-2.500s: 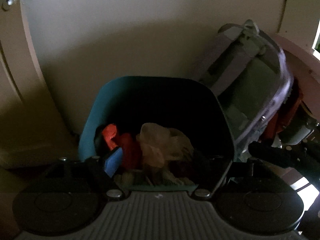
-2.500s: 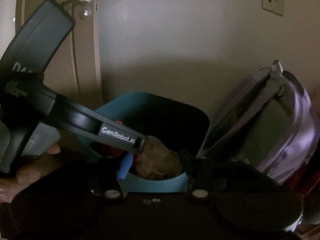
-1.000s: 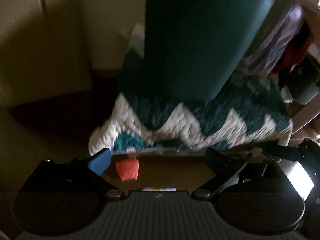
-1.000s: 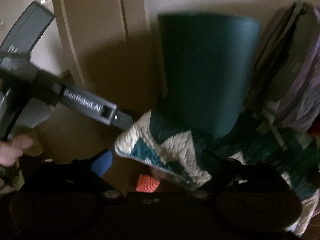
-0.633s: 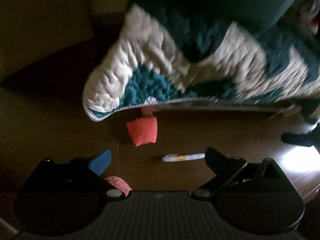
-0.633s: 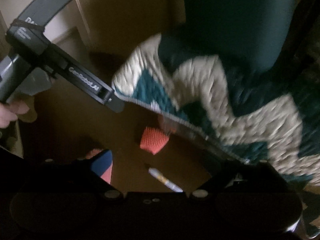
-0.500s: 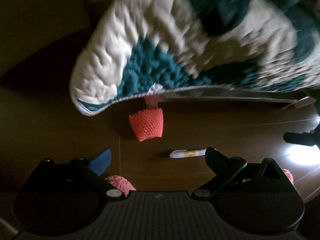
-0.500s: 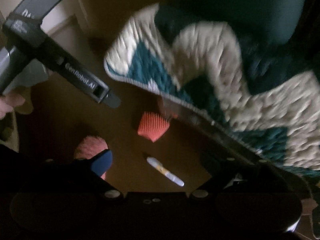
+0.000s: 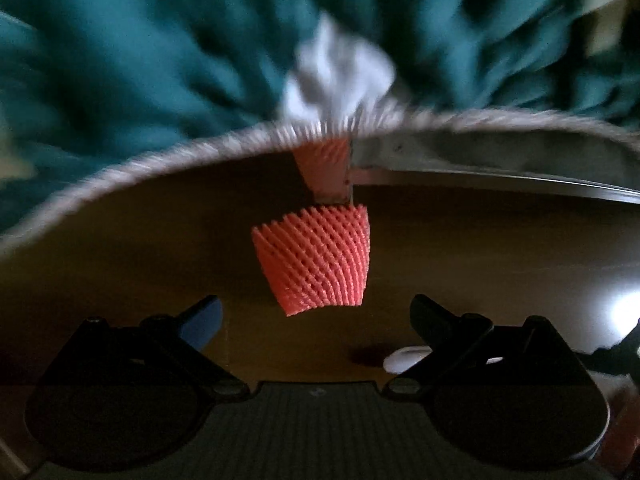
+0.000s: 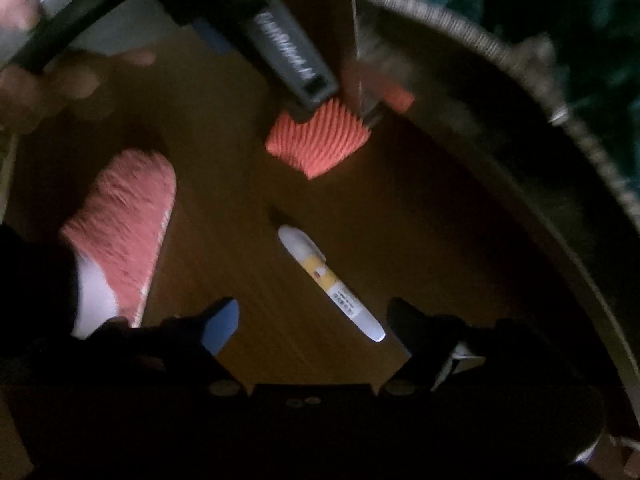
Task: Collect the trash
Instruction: 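Grasp the orange foam net with the left tool while the right tool grasps the white-and-yellow tube, then lift the foam net and tube with both tools over the wastebasket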
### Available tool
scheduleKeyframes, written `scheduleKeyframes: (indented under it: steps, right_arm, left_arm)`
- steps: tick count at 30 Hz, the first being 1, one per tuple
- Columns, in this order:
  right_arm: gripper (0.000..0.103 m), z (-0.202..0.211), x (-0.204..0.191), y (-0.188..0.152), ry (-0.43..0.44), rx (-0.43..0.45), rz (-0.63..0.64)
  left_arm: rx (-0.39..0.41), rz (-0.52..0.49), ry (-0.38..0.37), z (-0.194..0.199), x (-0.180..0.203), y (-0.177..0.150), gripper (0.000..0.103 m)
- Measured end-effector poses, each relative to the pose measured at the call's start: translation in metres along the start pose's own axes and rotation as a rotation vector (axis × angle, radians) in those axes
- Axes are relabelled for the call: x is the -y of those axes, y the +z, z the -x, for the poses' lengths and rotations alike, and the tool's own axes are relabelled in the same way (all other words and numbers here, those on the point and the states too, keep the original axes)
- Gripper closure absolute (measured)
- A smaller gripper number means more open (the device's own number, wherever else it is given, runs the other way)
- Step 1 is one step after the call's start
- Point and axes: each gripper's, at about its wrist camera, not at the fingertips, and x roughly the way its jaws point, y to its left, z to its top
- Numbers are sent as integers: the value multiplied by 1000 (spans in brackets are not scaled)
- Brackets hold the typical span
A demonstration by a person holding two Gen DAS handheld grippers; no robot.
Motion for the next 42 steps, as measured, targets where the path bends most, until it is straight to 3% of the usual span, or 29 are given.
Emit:
scheduleKeyframes:
  steps: [9, 17, 24, 26, 29, 31, 33, 39, 42]
  right_arm:
    - [43, -65, 6, -3, 10, -45, 83]
    - [55, -86, 11, -4, 9, -57, 120]
    - [71, -90, 11, -1, -7, -39, 133]
    - [76, -90, 11, 0, -11, -41, 132]
    - [81, -90, 9, -3, -21, -47, 128]
    - [87, -88, 9, -6, -10, -65, 119]
    - [87, -84, 10, -11, -9, -73, 97]
    - [87, -64, 23, -24, -1, -80, -116]
    - [87, -47, 32, -29, -14, -76, -258]
  left_arm:
    - [11, -96, 95, -67, 22, 1, 2]
    - [-29, -58, 65, -98, 15, -1, 1]
    - [-21, -20, -9, -100, 8, 1, 4]
    - [-23, -3, -33, -98, 6, 0, 12]
    - [-38, 21, -75, -94, 5, -1, 36]
    - [-46, 39, -90, -91, 4, 0, 59]
    - [-54, 61, -96, -89, 1, 0, 69]
    - [-57, 36, -93, -74, 0, -5, 86]
    - [-65, -1, -88, -63, 4, -14, 87]
